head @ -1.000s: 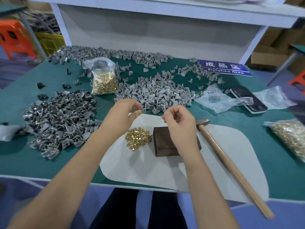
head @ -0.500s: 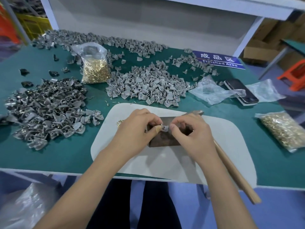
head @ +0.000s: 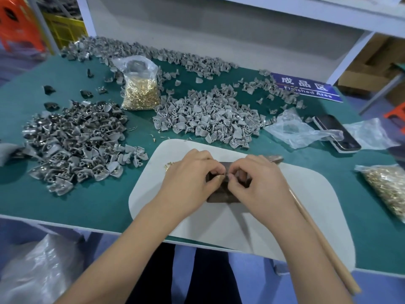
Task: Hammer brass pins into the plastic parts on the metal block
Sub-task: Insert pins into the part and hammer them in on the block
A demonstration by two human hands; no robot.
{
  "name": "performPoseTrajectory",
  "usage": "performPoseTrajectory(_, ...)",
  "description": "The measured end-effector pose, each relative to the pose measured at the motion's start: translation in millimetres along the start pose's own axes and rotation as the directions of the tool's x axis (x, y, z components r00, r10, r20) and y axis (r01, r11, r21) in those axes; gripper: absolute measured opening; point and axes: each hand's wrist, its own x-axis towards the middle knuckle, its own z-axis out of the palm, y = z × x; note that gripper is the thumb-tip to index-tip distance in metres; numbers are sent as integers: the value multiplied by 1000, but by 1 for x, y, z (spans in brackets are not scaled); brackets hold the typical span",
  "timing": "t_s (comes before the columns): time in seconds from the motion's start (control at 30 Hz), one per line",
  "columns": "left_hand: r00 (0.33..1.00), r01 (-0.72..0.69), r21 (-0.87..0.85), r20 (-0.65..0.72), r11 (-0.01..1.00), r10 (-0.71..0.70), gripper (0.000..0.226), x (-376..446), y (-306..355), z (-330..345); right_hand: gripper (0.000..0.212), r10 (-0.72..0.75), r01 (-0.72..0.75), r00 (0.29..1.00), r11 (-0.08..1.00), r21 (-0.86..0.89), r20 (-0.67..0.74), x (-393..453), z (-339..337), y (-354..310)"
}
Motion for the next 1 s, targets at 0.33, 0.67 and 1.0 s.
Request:
performPoseTrajectory(0.33,999,24,-5,-25,1000,-24,7,-1,-2,3,14,95,-100,993,992,75,70,2,-8,-5)
performPoseTrajectory(0.67,999,50,-32,-17,998,-50,6,-2,-5,6,14,224,-232,972,962,145,68,-1,-4,-10)
performPoseTrajectory(1.0,997,73,-54,2,996,-73,7,-2,-1,2,16,295,-289,955,900,326,33,-8,2,-7)
